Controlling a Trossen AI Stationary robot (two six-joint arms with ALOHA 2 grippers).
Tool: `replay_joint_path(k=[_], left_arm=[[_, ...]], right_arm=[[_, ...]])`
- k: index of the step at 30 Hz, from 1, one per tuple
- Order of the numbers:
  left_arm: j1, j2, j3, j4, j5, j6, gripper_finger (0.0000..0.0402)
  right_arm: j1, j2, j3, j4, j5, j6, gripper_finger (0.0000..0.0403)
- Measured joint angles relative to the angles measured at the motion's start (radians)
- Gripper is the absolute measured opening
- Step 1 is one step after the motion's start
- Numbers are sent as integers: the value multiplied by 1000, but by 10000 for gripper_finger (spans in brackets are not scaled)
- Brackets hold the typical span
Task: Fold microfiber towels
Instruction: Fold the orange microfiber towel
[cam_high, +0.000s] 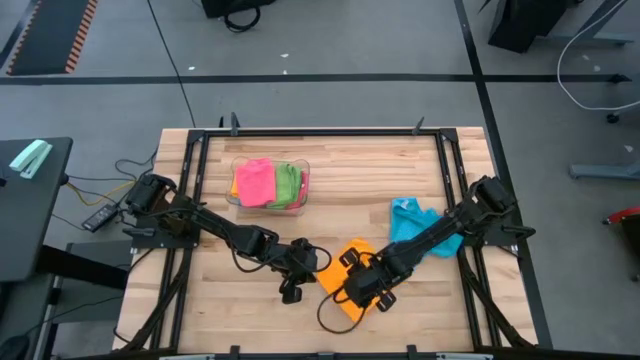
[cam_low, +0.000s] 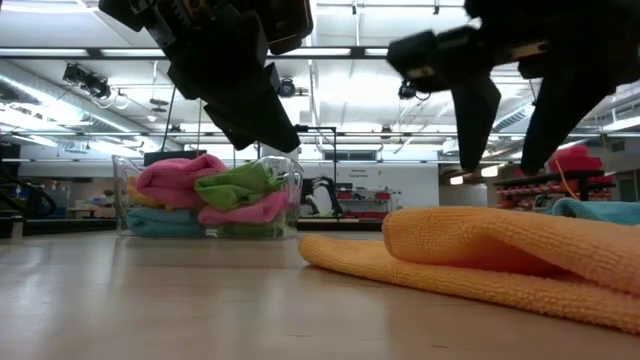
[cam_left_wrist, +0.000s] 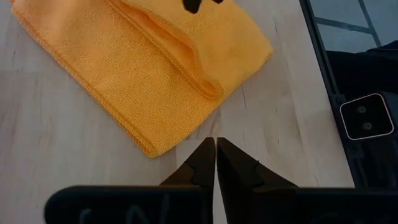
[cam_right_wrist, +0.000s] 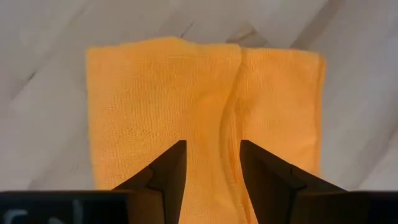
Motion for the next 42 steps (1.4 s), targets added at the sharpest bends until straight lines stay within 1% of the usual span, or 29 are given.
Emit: replay_joint_path(k=[3, 11, 14, 19, 23, 25, 29, 32, 38, 42], left_arm=[[0, 0, 0, -3, 0, 0, 27], [-1, 0, 0, -2, 0, 0, 17], [-1, 0, 0, -2, 0, 0, 18], [-1, 0, 0, -7, 0, -1, 26], [0, 0, 0, -18, 0, 0, 27], [0, 0, 0, -18, 0, 0, 24], [0, 0, 0, -18, 0, 0, 17], [0, 0, 0, -18, 0, 0, 17], [0, 0, 0, -18, 0, 1, 25], [0, 0, 0, -18, 0, 1, 20]], right_arm=[[26, 0, 0, 17, 49, -14, 157], [-20, 0, 0, 42, 46, 40, 168], [-29, 0, -11, 99, 25, 38, 178], [-44, 0, -50, 160, 24, 35, 197], [-51, 1, -53, 151, 26, 31, 198], [-44, 1, -53, 148, 23, -10, 193], [-39, 1, -53, 148, 28, 35, 178], [-48, 1, -53, 129, 30, 67, 176], [-83, 1, -53, 101, -12, 117, 188], [-89, 1, -53, 91, -35, 117, 197]])
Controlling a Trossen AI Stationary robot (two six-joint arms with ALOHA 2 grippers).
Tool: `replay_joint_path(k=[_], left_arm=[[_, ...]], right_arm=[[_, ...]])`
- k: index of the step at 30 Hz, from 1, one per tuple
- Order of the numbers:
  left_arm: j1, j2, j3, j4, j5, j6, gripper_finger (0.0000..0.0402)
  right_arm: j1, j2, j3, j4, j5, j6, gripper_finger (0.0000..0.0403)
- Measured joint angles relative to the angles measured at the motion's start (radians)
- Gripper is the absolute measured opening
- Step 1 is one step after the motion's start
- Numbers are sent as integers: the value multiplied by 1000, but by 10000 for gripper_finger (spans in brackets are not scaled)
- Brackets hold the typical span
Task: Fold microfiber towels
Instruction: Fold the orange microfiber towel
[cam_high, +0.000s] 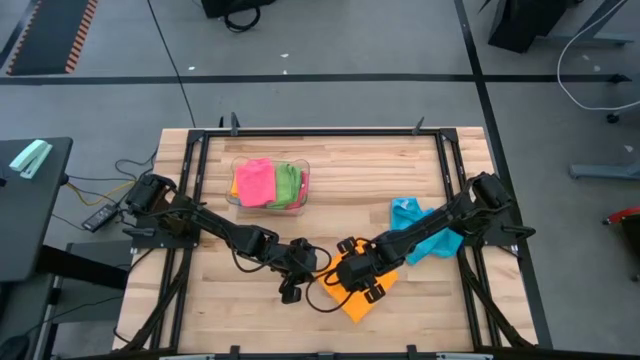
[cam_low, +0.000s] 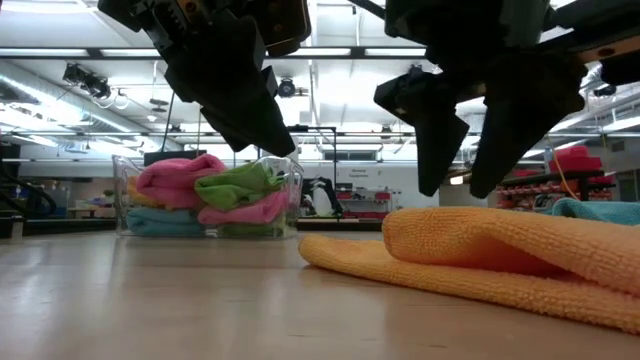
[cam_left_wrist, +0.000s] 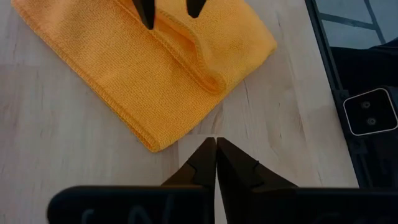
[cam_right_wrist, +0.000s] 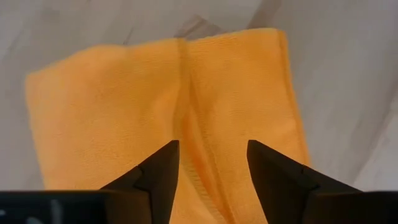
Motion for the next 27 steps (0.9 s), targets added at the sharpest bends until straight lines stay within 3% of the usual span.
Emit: replay_joint_path(k=[16, 27], left_arm=[[0, 0, 0, 0, 0, 1, 22], [0, 0, 0, 0, 0, 0, 20]], right_arm=[[-33, 1, -143, 116, -52, -8, 197], [-23, 1, -143, 118, -35, -12, 108]])
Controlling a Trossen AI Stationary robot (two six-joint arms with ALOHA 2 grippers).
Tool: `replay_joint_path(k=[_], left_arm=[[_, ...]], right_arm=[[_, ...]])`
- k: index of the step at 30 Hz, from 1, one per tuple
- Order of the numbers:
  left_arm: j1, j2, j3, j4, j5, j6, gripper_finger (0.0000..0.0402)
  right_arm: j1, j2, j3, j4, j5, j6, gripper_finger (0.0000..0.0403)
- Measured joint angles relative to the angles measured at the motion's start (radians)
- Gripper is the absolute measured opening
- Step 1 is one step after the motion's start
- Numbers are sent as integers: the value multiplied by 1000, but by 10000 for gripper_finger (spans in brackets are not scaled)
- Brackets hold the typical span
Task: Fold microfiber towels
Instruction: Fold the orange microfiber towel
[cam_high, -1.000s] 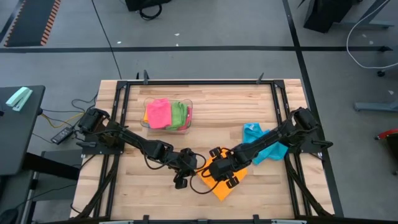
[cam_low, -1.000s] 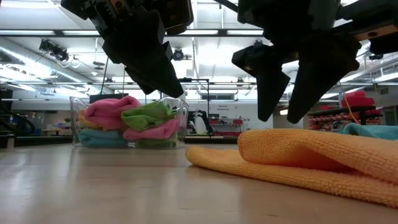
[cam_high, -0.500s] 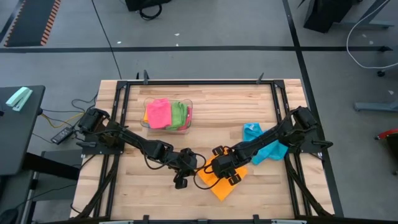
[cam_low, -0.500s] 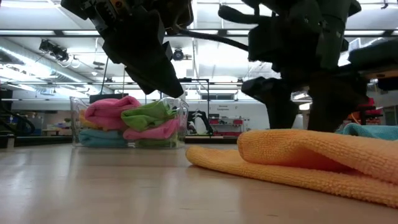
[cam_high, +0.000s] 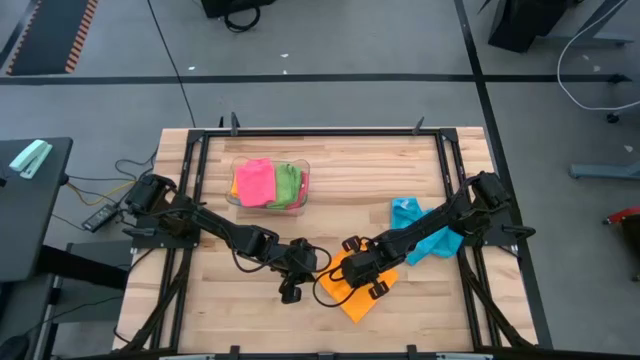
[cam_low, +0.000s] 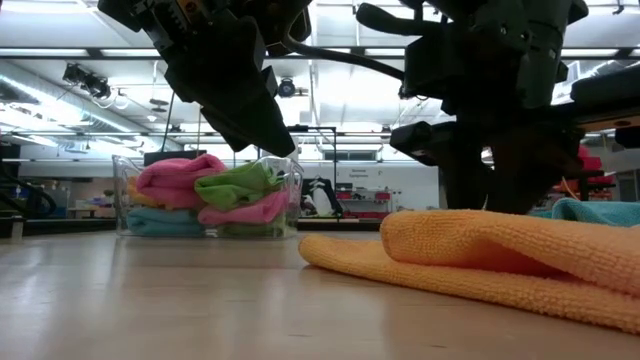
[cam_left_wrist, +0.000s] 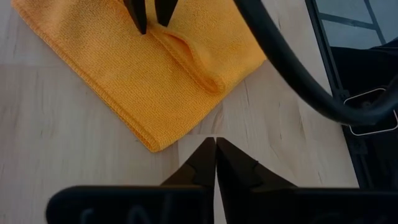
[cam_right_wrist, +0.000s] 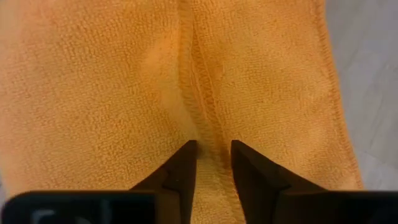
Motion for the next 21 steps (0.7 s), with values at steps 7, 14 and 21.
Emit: replay_joint_path(k=[7, 14, 21], left_arm=[[0, 0, 0, 0, 0, 0, 25], [0, 0, 0, 0, 0, -1, 16], [0, 0, 0, 0, 0, -1, 25]], right_arm=[[0, 0, 0, 0, 1, -1, 43], [1, 0, 7, -23, 29, 4, 37], [10, 0, 68, -127, 70, 10, 37]])
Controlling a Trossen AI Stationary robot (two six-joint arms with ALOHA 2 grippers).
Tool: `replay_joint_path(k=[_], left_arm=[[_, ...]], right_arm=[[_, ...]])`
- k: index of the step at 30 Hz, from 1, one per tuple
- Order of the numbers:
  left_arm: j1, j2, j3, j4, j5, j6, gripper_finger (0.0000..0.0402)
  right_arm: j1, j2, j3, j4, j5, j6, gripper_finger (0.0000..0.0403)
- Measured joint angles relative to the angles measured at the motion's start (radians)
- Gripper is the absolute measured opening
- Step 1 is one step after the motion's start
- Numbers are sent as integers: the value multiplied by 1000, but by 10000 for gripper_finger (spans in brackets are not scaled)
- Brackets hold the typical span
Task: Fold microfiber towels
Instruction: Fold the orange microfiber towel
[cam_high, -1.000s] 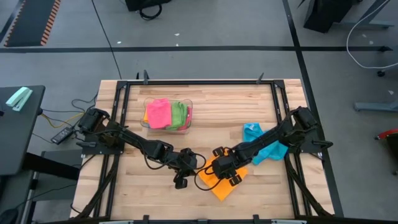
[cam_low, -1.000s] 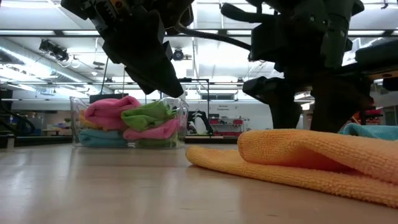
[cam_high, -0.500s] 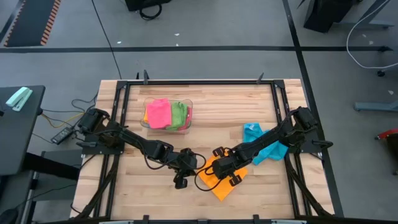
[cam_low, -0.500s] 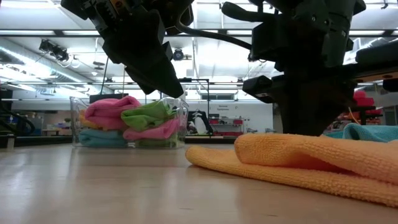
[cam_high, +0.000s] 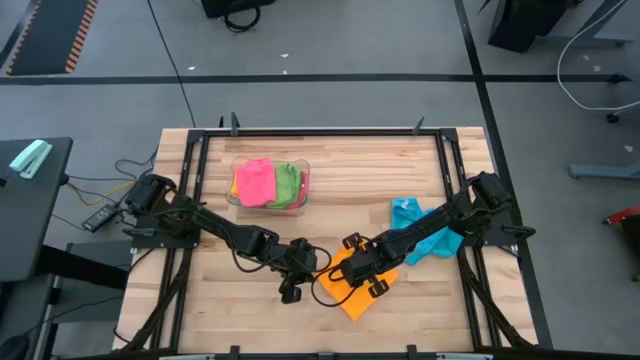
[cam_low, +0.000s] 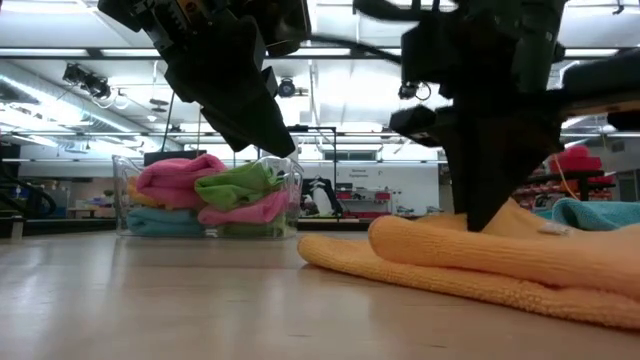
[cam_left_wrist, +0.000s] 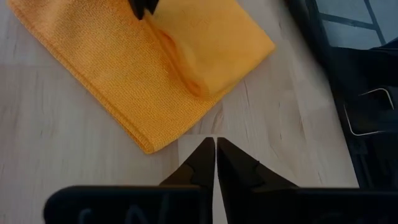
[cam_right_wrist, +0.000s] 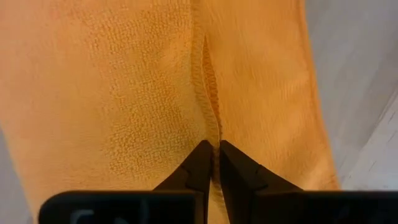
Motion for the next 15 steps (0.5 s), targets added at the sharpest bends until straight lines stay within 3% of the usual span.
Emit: replay_joint_path(k=[15], left_arm=[[-12, 0, 0, -14, 0, -2, 19]], right_arm=[[34, -1, 66, -53, 99, -69, 37]])
